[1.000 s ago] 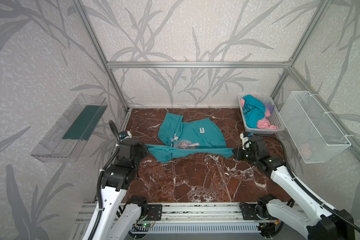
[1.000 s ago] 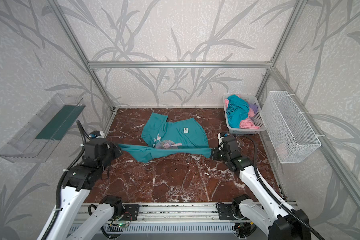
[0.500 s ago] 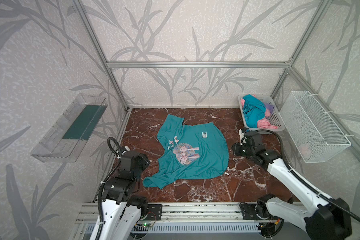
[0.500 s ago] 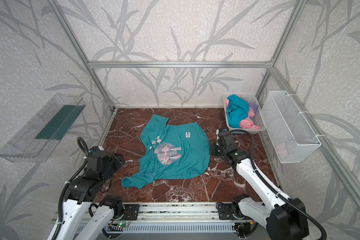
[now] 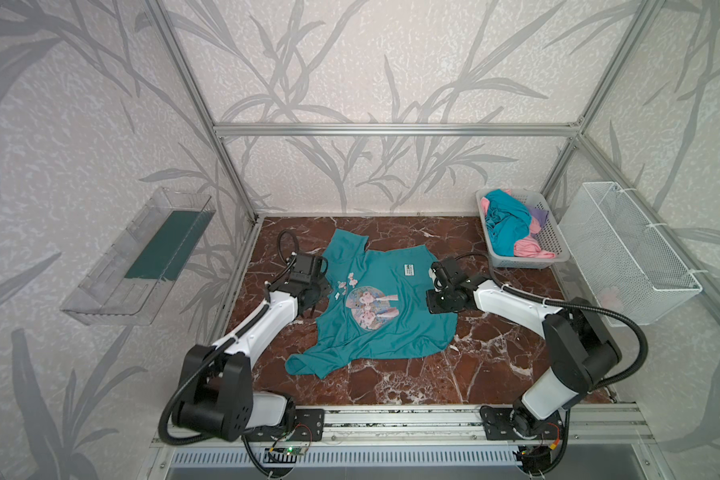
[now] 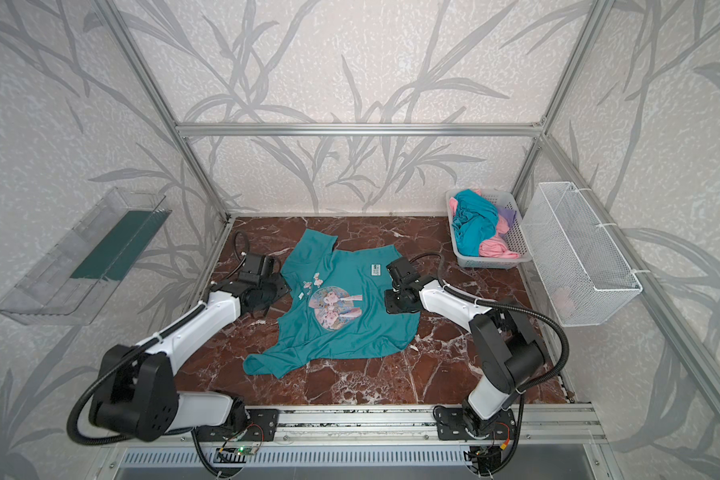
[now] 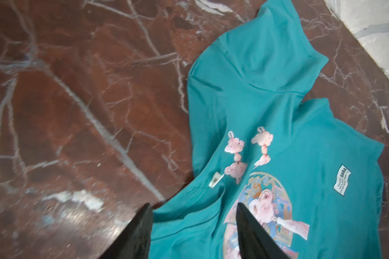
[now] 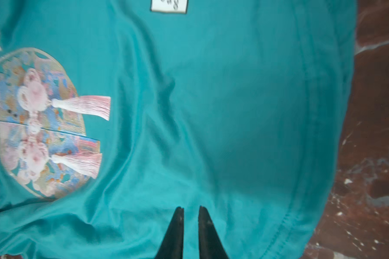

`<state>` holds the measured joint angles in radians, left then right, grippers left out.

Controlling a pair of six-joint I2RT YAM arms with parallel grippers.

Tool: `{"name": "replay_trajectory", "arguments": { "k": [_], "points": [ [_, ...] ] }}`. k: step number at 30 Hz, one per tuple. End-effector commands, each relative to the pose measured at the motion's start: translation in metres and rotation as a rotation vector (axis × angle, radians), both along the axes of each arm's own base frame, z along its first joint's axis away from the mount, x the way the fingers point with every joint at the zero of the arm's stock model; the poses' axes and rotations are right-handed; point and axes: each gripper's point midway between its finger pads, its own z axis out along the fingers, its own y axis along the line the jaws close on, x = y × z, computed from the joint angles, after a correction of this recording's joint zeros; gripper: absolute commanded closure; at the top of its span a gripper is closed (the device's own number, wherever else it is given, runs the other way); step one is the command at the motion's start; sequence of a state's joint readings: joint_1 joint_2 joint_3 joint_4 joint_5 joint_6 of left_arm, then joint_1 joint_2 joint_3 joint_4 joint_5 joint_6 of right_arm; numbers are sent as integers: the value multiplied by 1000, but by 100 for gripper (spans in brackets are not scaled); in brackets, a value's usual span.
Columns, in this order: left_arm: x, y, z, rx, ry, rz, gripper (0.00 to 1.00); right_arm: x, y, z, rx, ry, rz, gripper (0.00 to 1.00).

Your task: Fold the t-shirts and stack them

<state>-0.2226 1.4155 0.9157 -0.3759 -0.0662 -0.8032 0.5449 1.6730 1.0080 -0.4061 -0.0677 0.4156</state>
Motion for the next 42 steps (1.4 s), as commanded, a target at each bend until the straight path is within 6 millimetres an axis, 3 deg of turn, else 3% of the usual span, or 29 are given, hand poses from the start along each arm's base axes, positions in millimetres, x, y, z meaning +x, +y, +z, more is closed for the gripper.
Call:
{"name": "replay_trajectory", "arguments": {
  "k": [1,6,15,27,33,38,42],
  "points": [
    [40,-18,10,-29,-72,-45,38,-4,-5,-8,-39,40,7,84],
    [73,-33,-20,-38,-4,-75,35,-1,-12,-25,-73,73,-8,82],
    [106,-42,-54,-21,77,-94,36,8,-35,-43,-68,117,-90,72],
    [139,-28,-99,26,171,-97,36,20,-73,-50,-23,155,-221,71],
    [166,-25,-109,49,183,-129,36,16,-80,-52,-35,169,-252,71],
    [193,-2,-113,57,179,-100,36,11,-90,-50,1,179,-305,71],
    [221,10,-105,76,154,-119,36,10,-73,-43,82,170,-249,71]
  ]
}}
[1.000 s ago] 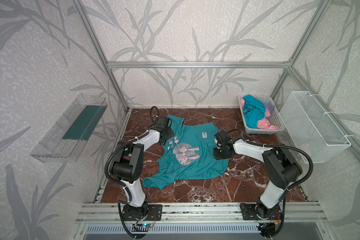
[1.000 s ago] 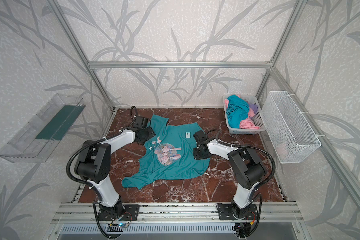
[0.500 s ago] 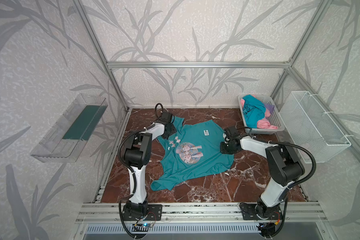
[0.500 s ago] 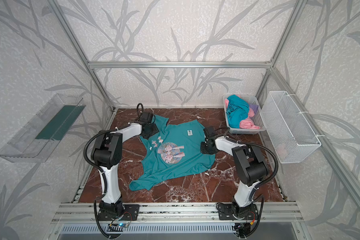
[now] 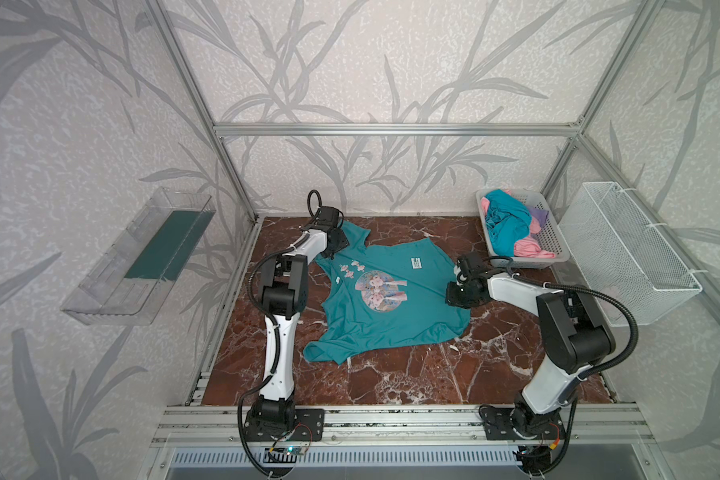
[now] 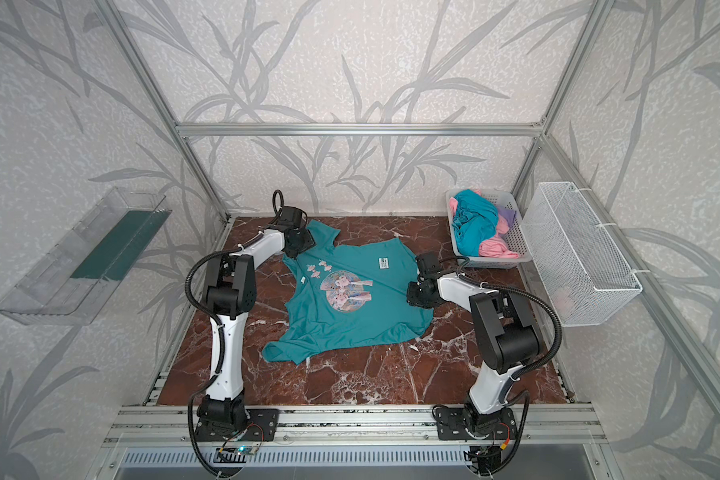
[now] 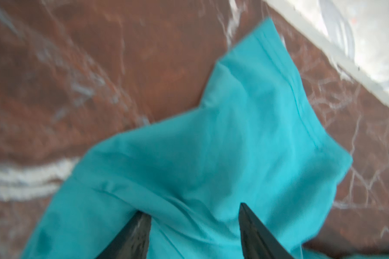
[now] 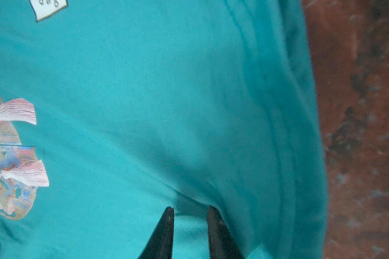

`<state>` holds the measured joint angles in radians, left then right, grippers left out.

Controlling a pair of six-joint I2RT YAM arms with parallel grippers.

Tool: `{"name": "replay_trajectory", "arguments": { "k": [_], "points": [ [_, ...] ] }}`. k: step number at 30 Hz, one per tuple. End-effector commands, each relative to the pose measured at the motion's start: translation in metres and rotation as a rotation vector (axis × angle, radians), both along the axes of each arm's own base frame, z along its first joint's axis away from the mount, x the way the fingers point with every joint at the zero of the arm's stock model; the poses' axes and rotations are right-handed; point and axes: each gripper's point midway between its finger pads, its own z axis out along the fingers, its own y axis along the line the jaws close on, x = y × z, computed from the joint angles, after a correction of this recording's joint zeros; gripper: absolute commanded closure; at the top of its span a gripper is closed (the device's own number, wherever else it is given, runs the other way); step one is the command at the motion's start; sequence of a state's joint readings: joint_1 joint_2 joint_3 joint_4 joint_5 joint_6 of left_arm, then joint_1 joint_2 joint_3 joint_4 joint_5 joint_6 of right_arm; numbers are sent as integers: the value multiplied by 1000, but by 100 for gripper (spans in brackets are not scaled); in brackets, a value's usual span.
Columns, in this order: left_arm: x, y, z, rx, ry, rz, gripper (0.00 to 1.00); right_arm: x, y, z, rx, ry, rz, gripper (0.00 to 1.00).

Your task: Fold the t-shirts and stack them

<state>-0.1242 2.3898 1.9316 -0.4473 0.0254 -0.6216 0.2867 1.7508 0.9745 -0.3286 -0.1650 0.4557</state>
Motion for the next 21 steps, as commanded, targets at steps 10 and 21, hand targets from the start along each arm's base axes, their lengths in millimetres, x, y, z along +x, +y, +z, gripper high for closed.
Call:
{"name": "replay_trajectory", "arguments": {
  "k": [10,21],
  "points": [
    [-11,-49,94,-43,-83,-231,32,-15,31,33,4,-52,134,71],
    [-115,-60,61,-31,-2,-179,48,-36,70,73,2,-139,265,84]
  ]
}}
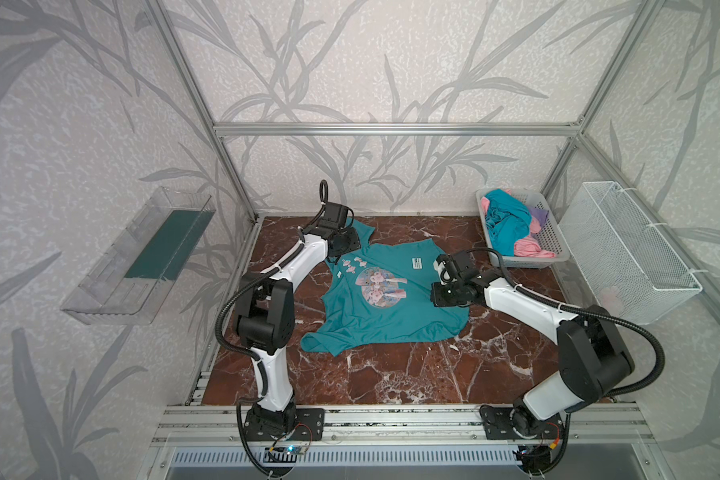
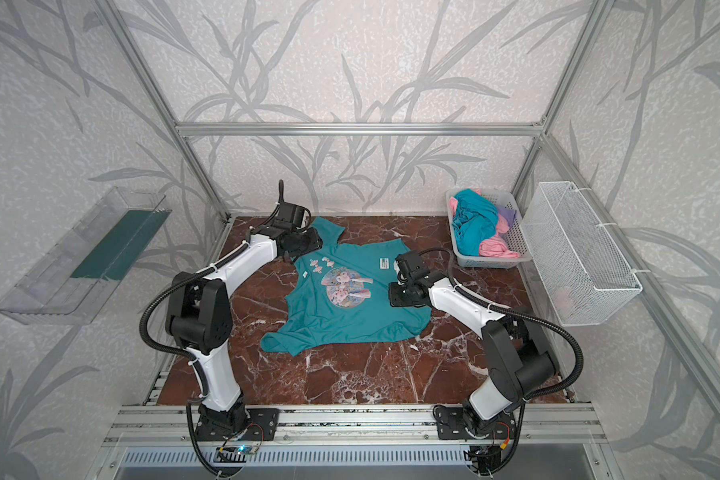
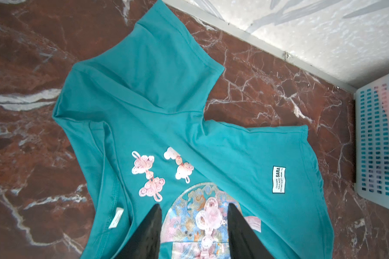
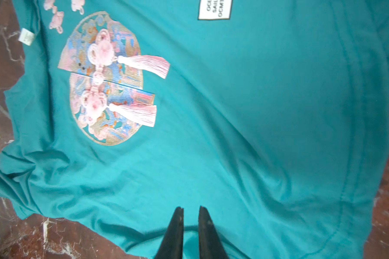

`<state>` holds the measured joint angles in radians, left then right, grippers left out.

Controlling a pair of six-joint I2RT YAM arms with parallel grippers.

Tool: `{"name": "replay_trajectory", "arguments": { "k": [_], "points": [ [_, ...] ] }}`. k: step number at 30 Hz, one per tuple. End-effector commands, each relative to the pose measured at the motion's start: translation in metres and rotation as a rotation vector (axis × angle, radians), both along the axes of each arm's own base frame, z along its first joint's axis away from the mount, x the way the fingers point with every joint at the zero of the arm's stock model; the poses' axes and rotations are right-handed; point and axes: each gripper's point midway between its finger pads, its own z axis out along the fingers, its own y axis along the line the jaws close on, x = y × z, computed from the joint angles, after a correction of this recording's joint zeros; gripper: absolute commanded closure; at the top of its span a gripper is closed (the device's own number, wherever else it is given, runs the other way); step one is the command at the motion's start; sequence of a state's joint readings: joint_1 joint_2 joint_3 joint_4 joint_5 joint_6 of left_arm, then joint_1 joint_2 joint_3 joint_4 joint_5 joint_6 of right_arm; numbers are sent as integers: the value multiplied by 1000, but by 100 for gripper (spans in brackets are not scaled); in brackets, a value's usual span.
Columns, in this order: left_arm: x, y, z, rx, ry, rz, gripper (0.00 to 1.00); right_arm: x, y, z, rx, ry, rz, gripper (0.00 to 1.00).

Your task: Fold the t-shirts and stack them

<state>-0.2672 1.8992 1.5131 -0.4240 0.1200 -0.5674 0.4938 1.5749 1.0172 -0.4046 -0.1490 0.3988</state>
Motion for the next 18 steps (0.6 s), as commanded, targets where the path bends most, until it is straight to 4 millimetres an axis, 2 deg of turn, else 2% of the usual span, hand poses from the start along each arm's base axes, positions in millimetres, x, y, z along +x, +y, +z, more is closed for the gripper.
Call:
{"name": "replay_trajectory", "arguments": {
  "k": [1,5,12,15,18],
  "points": [
    [-16,18,-47,46,95,67,45,-12,0,4,-23,15,20,84],
    [-20,28,-70,103,135,98,41,-21,1,1,-21,24,25,85],
    [-13,31,-90,131,175,113,41,-31,-8,-8,-44,43,8,86],
    [-20,36,-98,142,201,128,42,-31,-10,-12,-60,47,3,86],
    [-35,50,-108,151,240,163,42,-29,-12,-14,-72,46,1,86]
  ]
}}
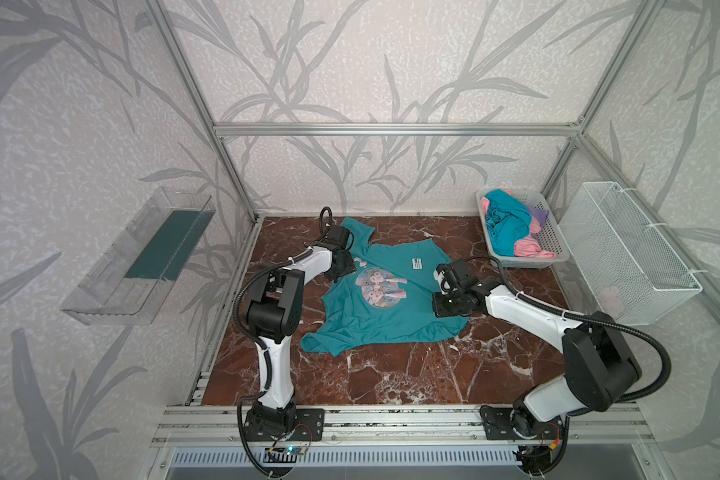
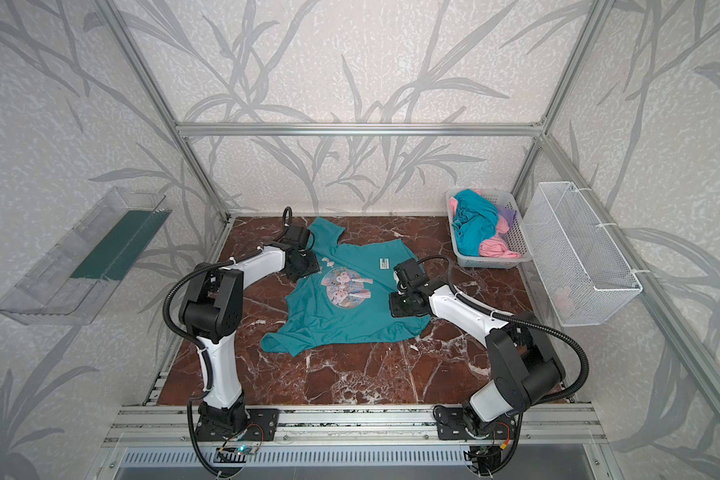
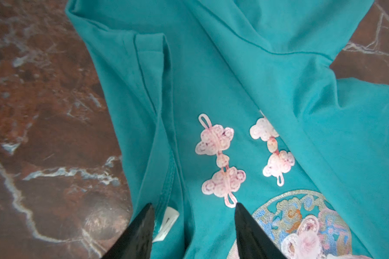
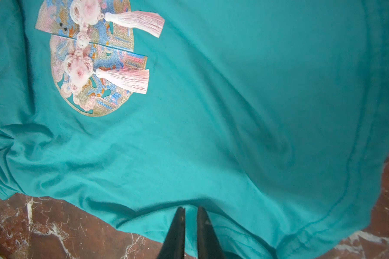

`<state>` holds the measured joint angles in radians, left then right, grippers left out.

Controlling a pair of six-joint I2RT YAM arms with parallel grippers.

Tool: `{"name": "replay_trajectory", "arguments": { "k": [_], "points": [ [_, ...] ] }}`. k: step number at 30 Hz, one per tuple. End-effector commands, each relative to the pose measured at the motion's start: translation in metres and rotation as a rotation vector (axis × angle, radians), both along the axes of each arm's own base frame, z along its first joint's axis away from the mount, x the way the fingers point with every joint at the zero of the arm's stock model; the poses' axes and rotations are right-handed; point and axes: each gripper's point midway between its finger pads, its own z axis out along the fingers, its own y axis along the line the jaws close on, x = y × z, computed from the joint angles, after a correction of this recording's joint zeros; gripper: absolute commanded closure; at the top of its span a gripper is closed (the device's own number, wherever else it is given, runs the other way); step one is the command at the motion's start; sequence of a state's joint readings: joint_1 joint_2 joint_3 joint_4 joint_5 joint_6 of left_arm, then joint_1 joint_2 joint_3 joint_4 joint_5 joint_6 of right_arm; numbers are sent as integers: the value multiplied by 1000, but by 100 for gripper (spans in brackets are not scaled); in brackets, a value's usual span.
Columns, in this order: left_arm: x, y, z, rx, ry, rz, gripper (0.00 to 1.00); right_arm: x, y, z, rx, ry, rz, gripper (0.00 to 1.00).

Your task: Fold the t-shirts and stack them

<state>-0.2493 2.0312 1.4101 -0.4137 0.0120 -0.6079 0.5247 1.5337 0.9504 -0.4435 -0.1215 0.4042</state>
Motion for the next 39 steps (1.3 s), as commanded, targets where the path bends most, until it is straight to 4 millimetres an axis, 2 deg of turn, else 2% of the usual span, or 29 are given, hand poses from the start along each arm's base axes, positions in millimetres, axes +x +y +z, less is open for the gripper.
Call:
{"name": "replay_trajectory", "arguments": {
  "k": [1,10,15,18,22,24,31,34,35,39],
  "points": [
    [-20,22,-10,34,52,70,42,-1,-4,0,-23,-1,-12,86],
    [-96,97,-37,120,195,244,40,11,-14,-7,-18,25,-58,85],
    [-109,111,-29,150,201,268,41,15,-19,-10,-24,33,-73,85],
    [-102,103,-17,113,176,247,41,15,-19,-12,-22,39,-72,85],
    [-93,72,-1,6,108,176,39,16,-17,-10,-14,35,-75,85],
    [-96,62,1,-9,105,155,37,16,-16,-9,-10,34,-75,85],
    [-119,57,-17,-30,150,178,37,18,-12,-10,1,40,-66,85],
    [-124,51,-29,-49,170,181,41,19,-11,-11,1,43,-61,86],
    [-125,50,-32,-47,178,182,47,19,-12,-11,2,42,-62,85],
    [-132,56,-32,-12,197,208,84,20,-13,-9,-2,35,-64,86]
  ]
}}
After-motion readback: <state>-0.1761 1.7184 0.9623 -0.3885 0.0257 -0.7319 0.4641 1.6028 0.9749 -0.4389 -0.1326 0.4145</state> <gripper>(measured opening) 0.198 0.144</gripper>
